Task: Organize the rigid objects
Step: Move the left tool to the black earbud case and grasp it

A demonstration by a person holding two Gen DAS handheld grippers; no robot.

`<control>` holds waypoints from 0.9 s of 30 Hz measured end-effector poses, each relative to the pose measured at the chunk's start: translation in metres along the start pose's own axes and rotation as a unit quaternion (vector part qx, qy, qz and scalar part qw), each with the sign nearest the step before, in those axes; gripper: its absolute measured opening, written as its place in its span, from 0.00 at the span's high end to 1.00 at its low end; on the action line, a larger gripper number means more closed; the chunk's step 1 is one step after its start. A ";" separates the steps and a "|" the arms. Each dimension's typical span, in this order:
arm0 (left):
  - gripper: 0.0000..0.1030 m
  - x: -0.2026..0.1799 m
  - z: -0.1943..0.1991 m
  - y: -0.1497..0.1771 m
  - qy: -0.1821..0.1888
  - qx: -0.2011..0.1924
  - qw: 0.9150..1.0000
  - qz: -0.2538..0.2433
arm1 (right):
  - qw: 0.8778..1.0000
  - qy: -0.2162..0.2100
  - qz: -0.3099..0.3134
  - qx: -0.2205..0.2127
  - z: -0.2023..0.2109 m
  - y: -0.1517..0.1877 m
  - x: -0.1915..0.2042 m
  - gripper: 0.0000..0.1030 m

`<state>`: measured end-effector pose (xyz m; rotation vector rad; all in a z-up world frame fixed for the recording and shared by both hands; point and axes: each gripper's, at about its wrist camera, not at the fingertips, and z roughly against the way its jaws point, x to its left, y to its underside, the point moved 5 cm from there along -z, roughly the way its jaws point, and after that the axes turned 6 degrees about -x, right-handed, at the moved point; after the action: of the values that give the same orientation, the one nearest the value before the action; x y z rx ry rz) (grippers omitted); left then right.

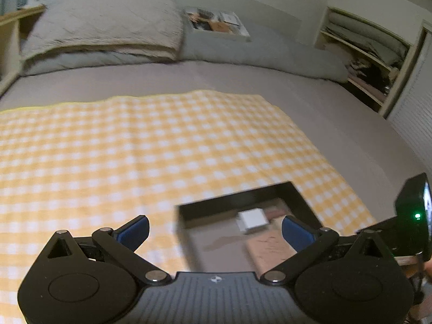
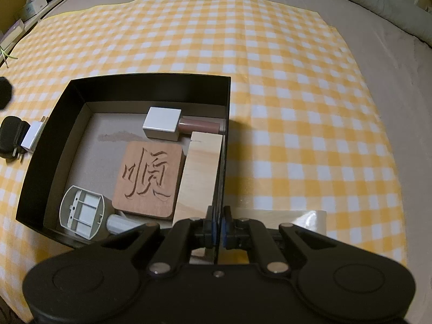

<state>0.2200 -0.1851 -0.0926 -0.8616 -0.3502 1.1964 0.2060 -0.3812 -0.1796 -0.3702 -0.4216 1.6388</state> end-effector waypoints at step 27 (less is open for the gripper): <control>0.00 0.169 0.033 0.030 -0.159 0.063 0.982 0.080 | 1.000 0.002 0.002 0.001 0.001 0.001 0.000 0.95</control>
<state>0.2391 -0.0148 -0.1265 -0.5962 -0.4637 1.4947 0.2049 -0.3812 -0.1794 -0.3734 -0.4171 1.6424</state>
